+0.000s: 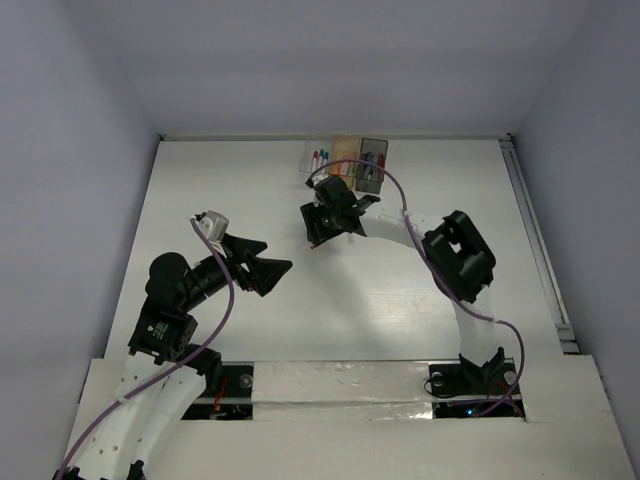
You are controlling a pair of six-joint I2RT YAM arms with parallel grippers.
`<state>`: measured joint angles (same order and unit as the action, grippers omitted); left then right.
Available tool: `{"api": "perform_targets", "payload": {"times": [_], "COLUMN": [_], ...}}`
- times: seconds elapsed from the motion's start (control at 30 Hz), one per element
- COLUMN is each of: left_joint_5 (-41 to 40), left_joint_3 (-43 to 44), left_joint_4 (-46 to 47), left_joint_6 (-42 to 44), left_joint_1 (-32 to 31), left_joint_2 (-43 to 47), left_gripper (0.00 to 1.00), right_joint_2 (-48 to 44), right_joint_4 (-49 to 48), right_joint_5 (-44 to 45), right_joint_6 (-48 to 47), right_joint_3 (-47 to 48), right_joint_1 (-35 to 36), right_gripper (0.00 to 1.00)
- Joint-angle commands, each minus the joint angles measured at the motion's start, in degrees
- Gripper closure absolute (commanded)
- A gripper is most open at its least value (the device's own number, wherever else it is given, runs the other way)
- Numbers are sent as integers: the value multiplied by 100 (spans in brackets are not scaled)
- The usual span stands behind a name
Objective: Sort the stationery into containers
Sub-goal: Move the pen to the center of the board.
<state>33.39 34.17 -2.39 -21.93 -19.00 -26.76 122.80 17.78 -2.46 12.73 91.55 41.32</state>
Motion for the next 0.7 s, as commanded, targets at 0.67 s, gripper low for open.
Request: {"api": "perform_targets", "payload": {"times": [0.67], "left_joint_5": [116], "left_joint_3": [-60], "left_joint_4": [362], "left_joint_6": [-21], "left_joint_1": [-16], "left_joint_2": [75], "left_gripper": [1], "right_joint_2": [-1128], "right_joint_4": [-680], "right_joint_5": [290], "right_joint_6": [1583], "right_joint_3": [-1641], "right_joint_1": [-159], "right_gripper": [21]}}
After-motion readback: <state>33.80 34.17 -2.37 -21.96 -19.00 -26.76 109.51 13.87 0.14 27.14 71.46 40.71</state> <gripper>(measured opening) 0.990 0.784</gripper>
